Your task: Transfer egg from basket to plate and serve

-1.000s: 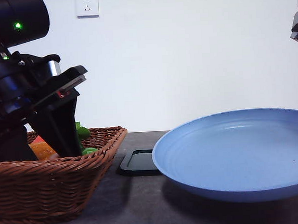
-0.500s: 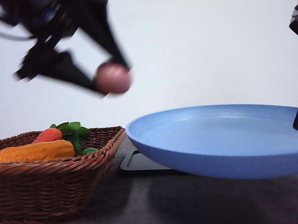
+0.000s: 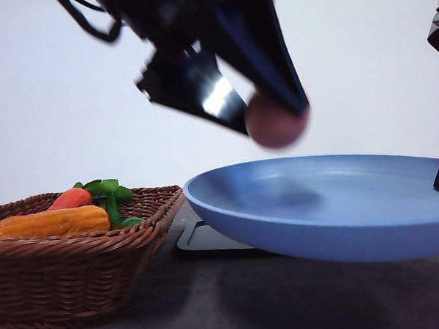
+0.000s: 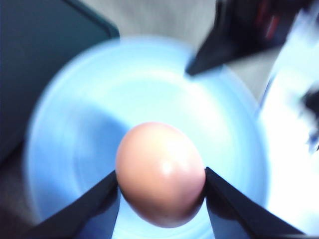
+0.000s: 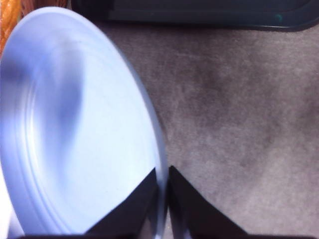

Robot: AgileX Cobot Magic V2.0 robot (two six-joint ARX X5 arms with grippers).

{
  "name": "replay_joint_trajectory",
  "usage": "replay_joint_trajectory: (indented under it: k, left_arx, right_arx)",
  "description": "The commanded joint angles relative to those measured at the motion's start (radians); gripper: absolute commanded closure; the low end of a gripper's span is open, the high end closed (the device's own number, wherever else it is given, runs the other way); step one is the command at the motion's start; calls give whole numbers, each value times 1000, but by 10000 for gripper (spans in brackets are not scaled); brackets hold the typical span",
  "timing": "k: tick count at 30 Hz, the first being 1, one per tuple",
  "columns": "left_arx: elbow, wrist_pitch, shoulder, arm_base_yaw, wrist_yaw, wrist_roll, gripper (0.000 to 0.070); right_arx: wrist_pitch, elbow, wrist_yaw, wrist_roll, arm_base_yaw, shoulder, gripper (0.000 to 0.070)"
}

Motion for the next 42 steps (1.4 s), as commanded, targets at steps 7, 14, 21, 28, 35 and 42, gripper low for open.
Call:
replay_joint_trajectory:
  k: [7, 14, 21, 28, 35, 42]
  left_arx:
    - [15, 7, 89, -32, -5, 63, 460]
    - [15, 4, 98, -32, -5, 63, 434]
    - [15, 5, 99, -32, -5, 63, 321]
    - [17, -18, 75, -30, -5, 23, 305]
    - [17, -57, -79, -23, -41, 17, 307]
    - [17, -129, -331, -21, -206, 18, 307]
  right_arx:
    - [-7, 2, -12, 2, 3, 4, 700]
    - [-21, 2, -12, 2, 3, 4, 700]
    - [-23, 2, -12, 2, 3, 4, 700]
    - [-41, 4, -12, 24, 3, 7, 700]
    - [-37, 39, -12, 18, -6, 72, 700]
    - [9, 127, -11, 9, -40, 223, 700]
